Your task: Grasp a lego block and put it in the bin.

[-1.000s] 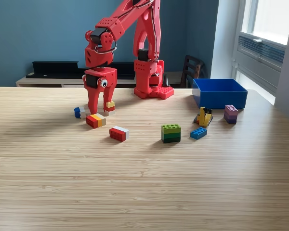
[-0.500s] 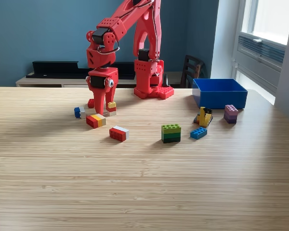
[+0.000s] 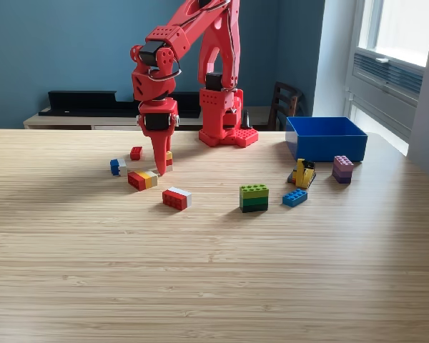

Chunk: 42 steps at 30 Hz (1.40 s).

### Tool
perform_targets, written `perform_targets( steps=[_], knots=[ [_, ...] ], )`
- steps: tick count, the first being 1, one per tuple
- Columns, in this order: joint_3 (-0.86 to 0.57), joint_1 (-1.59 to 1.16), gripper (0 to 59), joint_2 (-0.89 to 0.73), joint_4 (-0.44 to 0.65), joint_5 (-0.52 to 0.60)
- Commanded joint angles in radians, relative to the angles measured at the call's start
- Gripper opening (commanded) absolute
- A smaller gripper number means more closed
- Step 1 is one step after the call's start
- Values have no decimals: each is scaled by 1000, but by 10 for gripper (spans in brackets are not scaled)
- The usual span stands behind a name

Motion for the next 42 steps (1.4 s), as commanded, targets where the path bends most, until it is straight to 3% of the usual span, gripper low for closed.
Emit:
perform_targets(
  steps=[1,11,14,18,23,30,42],
  knots=[
    [87,-38,174,-18,29,-41],
    [77,-38,50,-18,25,-31],
    [72,-35,40,-18,25,-29],
    [72,-34,43,-18,23,-29],
    [71,-20,130,-18,18,-44],
    [63,11,119,-18,-9,-49],
    [26,63,148,-18,-69,-54]
  ],
)
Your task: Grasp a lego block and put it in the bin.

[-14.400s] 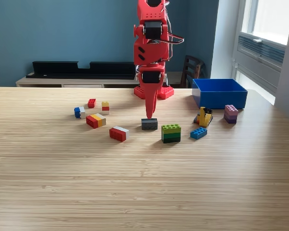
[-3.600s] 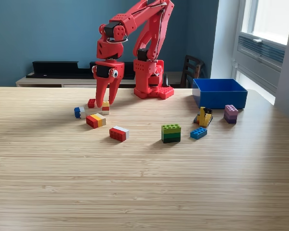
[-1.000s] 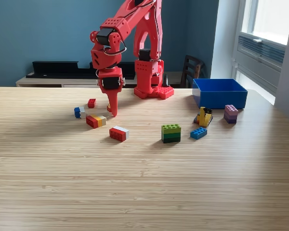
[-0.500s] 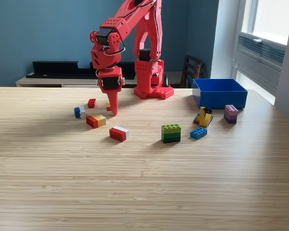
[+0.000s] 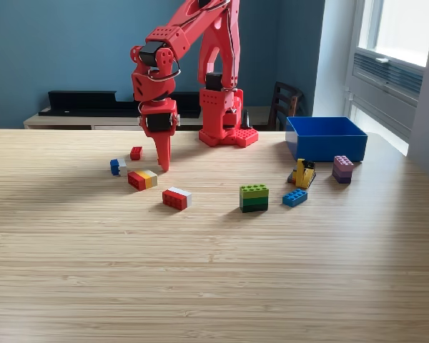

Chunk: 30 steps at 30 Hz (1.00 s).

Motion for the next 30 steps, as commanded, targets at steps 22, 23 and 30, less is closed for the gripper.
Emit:
perform_targets(
  steps=[22,23,30],
  knots=[
    [-118,-80,0,-3,97,264],
    [-173,-103,0,-2,147,299],
    [-621,-244,0,2,431,480]
  ],
)
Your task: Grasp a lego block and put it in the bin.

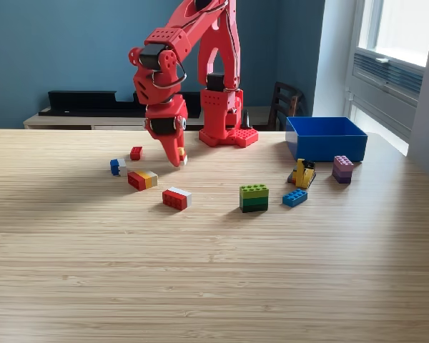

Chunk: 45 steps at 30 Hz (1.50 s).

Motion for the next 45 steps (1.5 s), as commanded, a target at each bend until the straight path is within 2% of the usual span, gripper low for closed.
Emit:
perform_targets(
  steps=[1,8,13,23,34,40,45],
  knots=[
    [-356,-107,0,29,160,87],
    [-670,-268,0,29,360,163],
    [-758,-443,0,31,439,244],
    [-675,-876,0,31,469,436],
    [-606,-1506,0,28,469,623],
    [-574,-1772,0,28,469,692],
    [-541,-1881,0,21,469,724]
  ],
)
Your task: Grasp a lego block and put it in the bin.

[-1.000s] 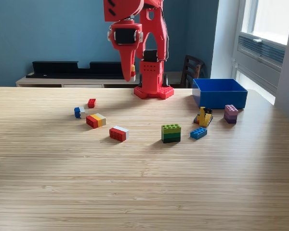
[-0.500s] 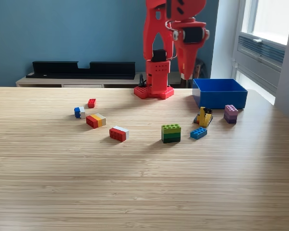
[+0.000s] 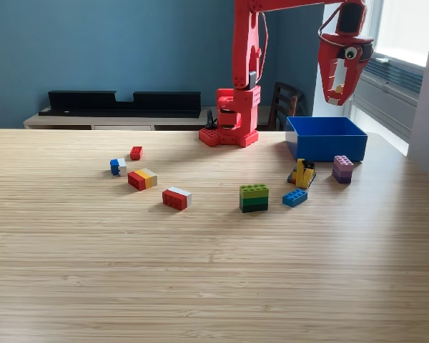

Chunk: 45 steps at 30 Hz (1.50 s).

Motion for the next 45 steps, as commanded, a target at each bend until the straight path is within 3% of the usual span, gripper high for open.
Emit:
perform_targets(
  steps=[1,9,14,17,20,22,25,29,37,45],
  knots=[
    [5,-86,0,23,41,18],
    [61,-81,3,29,41,-28],
    [114,-83,205,29,41,-40],
    [133,-84,262,31,41,-35],
    [140,-83,283,31,41,-32],
    [130,-80,246,31,41,-32],
    [89,-60,114,31,46,-32],
    [9,72,6,31,49,-25],
    [-144,563,0,31,48,-95],
    [-201,1058,0,29,44,-265]
  ],
)
